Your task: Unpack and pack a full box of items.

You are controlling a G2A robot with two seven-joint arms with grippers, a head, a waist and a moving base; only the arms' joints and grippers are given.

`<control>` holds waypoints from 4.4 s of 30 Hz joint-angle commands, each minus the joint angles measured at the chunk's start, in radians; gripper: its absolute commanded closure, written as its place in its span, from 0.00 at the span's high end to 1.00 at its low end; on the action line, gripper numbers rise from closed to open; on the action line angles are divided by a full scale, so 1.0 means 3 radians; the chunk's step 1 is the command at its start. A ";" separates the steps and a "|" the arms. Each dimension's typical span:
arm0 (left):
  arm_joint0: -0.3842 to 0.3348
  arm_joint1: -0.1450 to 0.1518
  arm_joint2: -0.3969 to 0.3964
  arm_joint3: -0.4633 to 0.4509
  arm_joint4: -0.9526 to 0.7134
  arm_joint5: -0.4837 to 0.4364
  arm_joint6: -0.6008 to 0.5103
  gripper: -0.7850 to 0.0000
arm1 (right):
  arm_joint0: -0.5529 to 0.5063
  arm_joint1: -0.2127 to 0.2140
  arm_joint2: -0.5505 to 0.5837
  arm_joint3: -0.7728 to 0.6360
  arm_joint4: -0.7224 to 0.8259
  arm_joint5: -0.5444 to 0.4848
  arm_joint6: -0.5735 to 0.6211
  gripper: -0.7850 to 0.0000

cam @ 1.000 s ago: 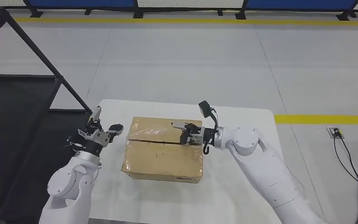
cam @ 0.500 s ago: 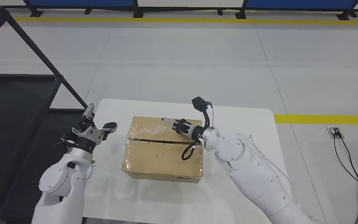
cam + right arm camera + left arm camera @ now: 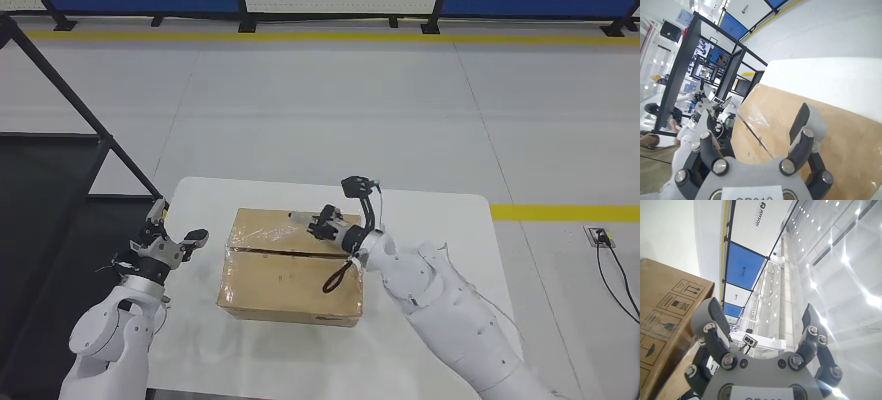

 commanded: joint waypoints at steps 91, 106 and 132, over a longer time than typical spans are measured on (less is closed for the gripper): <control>0.0215 0.0129 0.0009 -0.0110 -0.0093 -0.0152 -0.0554 1.00 | 0.0268 -0.0938 0.0355 -0.0762 -0.2203 0.0535 0.3360 0.00; 0.0106 0.0132 0.0178 -0.0082 -0.0031 -0.0178 -0.0541 1.00 | 0.0385 -0.0914 0.0568 -0.0690 -0.1303 -0.0018 0.3527 0.00; -0.0039 0.0155 0.0378 0.0588 0.0741 -0.0483 -0.0377 1.00 | 0.0541 -0.0886 0.0712 -0.0197 0.0208 -0.0220 0.3695 0.00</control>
